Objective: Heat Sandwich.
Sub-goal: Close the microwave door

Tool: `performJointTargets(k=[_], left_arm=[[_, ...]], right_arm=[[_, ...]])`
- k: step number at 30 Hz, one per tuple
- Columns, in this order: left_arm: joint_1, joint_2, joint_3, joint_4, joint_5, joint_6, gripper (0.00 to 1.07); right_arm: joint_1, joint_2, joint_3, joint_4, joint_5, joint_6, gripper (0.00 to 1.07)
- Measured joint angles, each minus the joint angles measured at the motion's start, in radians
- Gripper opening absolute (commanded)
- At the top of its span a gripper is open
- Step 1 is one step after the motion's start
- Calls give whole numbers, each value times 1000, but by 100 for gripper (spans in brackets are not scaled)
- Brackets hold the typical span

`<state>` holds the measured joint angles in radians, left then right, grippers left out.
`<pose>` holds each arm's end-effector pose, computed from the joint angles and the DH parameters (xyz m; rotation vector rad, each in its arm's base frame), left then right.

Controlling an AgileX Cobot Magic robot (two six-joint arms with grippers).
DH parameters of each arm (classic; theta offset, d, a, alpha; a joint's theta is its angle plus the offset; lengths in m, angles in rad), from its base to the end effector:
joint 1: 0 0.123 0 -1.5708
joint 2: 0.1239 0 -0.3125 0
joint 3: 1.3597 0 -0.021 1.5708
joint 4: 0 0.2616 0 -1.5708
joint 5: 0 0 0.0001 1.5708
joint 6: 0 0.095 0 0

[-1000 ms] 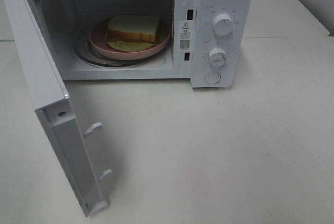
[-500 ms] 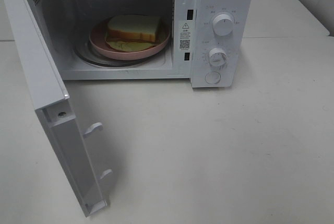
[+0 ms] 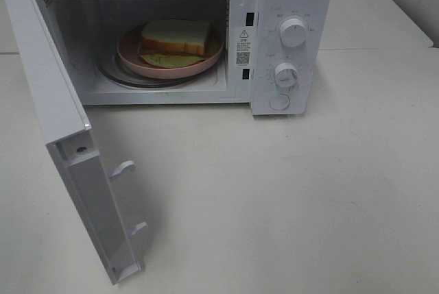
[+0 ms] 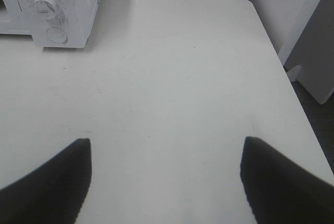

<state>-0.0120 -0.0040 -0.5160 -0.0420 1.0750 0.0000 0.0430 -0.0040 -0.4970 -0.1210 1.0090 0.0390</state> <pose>-0.0227 -0.0032 0.2840 0.0150 2.0383 -0.0577 -0.0175 -0.0105 0.2846 -0.0021 1.9871 -0.0905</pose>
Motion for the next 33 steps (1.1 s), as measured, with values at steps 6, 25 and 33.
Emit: performJointTargets(k=[6,25,33], left_arm=[[0,0,0,0,0,0,100],[0,89,0,-1,-1,0,100],[0,202,-30,-24,-92,0,97]], right_arm=[[0,0,0,0,0,0,76],[0,0,0,0,0,0,76],[0,0,0,0,0,0,76]])
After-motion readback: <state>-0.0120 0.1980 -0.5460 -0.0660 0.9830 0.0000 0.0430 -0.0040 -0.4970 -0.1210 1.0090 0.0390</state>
